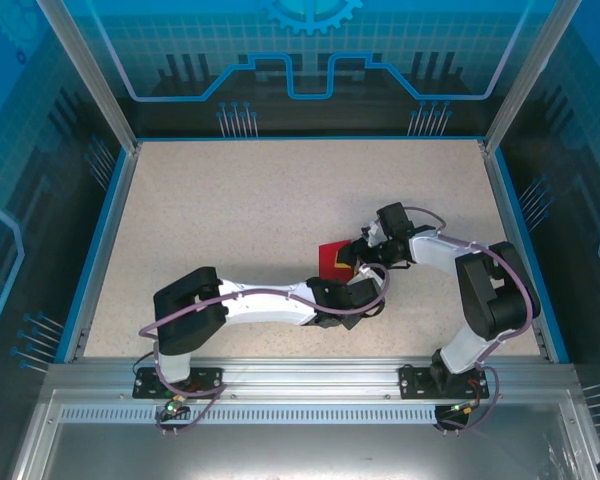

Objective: Fold a paper plane with a square sheet of paper (fold left side to right side)

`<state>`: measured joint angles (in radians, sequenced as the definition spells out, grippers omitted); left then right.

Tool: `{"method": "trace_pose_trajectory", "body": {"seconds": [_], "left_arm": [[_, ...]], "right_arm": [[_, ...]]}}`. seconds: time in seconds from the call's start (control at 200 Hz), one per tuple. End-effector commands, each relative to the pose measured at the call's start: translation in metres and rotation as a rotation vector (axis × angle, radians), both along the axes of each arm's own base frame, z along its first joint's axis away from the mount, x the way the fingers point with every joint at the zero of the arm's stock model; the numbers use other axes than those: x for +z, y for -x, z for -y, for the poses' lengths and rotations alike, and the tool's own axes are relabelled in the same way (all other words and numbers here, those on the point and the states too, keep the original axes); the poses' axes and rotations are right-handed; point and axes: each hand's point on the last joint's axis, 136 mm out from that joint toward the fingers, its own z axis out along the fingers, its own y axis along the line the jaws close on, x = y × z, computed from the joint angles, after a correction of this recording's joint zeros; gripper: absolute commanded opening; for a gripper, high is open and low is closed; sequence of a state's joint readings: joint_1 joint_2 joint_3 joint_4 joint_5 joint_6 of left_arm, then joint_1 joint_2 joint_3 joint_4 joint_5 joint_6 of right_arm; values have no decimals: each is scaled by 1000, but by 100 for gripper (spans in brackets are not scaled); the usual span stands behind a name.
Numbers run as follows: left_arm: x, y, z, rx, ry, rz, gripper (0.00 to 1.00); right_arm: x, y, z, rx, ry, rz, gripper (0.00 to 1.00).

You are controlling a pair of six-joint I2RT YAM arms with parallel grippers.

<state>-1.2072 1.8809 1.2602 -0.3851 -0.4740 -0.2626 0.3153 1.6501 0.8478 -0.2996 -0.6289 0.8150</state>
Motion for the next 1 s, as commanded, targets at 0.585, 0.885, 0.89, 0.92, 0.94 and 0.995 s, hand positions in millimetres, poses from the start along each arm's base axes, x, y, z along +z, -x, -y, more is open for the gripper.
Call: {"method": "trace_pose_trajectory", "body": {"seconds": [0.585,0.885,0.89,0.92,0.94,0.995], "left_arm": [[14,-1,-12,67,193,-150,0],[14,-8,-26,145,332,-250,0],[14,-9,-26,146,336,-250,0],[14,-10,-28,152,346,-260,0],[13,-11,-29,158,354,-267,0],[13,-13,-34,174,373,-279,0]], "right_arm": [[52,-28,-1,27,-2,207,72],[75,-25,34,-77,52,343,88],[75,-25,35,-79,53,344,88],[73,-21,38,-82,56,344,88],[73,-19,40,-84,61,344,88],[66,-11,46,-79,86,331,81]]}}
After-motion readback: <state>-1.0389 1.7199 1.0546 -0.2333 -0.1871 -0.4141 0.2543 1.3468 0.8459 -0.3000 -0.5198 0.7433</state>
